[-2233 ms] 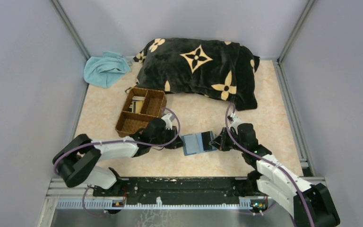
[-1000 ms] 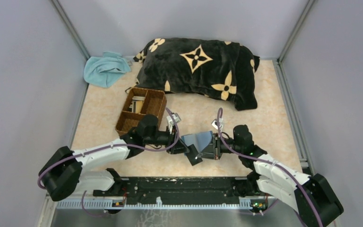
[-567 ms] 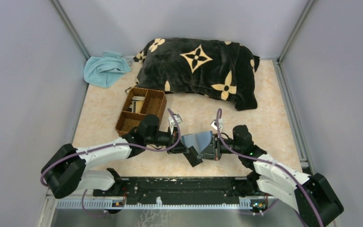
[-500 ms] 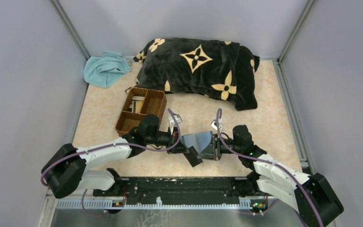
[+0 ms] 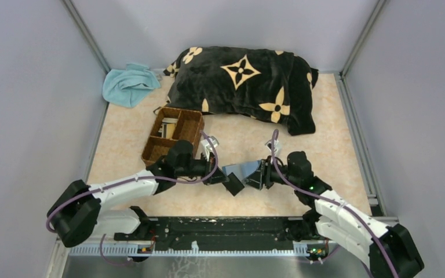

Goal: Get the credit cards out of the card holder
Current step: Place the credit card in the storage box.

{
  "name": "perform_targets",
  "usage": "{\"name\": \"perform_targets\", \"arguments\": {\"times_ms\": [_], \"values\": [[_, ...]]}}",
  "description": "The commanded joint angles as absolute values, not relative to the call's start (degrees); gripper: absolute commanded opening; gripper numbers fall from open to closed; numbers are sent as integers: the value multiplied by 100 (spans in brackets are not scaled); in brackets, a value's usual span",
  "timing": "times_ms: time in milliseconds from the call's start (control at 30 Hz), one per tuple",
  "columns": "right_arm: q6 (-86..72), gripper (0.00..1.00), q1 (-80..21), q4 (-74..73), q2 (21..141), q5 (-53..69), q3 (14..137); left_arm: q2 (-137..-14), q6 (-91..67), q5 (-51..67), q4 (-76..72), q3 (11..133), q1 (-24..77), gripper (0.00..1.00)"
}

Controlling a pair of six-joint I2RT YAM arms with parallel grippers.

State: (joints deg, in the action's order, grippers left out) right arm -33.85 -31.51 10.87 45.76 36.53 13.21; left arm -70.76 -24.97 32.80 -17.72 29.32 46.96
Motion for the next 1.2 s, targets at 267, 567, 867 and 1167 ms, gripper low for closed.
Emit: {"name": "perform_targets", "arguments": {"times_ms": [267,567,867,1167], "values": [[-3201,47,-3138,286,4028,1841,1490,-5465,-2865,391,174,3388,3186,0],[-3252,46,-3138,695,4405,2031,1342,-5655,-3280,-1101,1710,4552,1989,0],[-3300,46,-3135,1060,4614,2158,1123,-5918,-4204,-2446,1860,4705,1647,0],[-3304,45,-3138,1251,4829,2277,1039,-6773,-3566,-2206,1158,5107,1305,0]]}}
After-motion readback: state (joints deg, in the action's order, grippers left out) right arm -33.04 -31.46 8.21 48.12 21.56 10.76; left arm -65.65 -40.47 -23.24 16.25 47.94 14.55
